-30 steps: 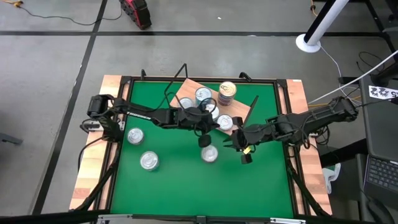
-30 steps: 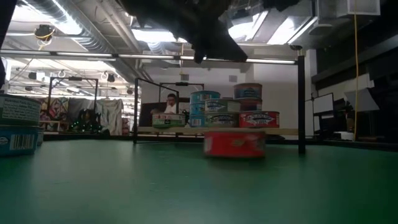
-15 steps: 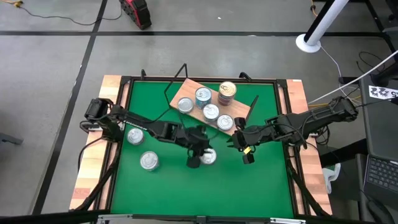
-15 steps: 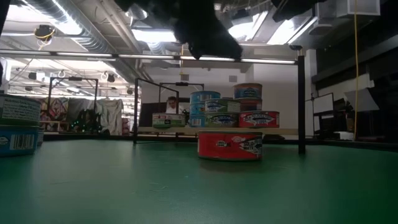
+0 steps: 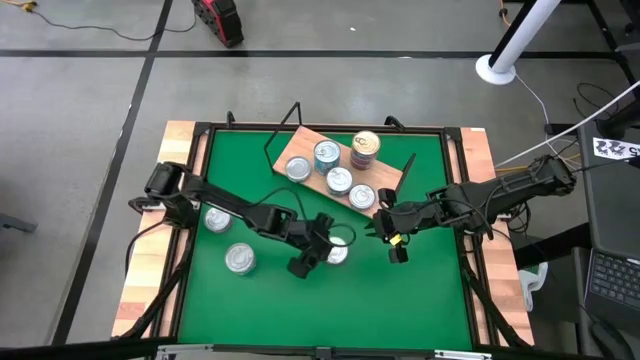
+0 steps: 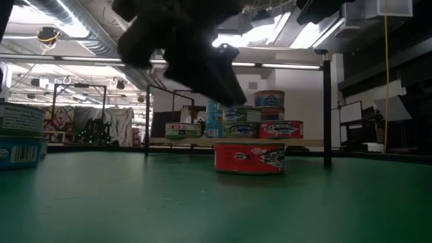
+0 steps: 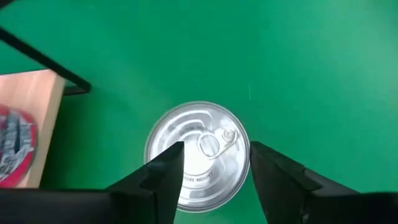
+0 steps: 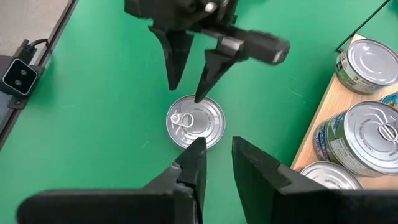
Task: Stack canned seafood by type on shelf
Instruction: Stack the red tuna can on top of the red tuna can on the shelf
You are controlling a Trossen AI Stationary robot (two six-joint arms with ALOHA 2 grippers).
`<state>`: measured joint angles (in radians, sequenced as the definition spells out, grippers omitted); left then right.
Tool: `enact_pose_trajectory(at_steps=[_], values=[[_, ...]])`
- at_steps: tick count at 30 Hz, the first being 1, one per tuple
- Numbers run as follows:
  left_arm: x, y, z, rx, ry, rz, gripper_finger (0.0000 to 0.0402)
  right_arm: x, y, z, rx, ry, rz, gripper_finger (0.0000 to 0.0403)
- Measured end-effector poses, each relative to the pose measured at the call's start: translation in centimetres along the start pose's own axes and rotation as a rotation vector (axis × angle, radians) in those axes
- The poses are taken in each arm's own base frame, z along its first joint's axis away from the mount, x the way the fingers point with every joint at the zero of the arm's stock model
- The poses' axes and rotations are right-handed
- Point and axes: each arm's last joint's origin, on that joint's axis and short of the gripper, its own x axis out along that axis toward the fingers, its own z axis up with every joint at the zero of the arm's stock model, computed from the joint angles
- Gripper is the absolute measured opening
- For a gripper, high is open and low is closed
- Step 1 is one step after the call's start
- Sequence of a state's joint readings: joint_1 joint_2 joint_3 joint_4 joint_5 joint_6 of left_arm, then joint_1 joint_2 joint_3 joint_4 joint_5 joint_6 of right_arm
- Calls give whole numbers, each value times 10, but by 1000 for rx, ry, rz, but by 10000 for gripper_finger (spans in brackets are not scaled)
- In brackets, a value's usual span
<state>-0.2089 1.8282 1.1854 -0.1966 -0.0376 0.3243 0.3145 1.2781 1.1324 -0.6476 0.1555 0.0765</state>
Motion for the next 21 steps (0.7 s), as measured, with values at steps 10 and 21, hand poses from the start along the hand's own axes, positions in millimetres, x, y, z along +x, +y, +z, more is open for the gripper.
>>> enact_pose_trajectory(at_steps=[10, 21], values=[[25, -10, -17, 216, 103, -54, 152, 0, 0, 0, 0, -1, 0, 79], [43, -12, -25, 317, 165, 17, 137, 0, 0, 1, 0, -7, -14, 79]])
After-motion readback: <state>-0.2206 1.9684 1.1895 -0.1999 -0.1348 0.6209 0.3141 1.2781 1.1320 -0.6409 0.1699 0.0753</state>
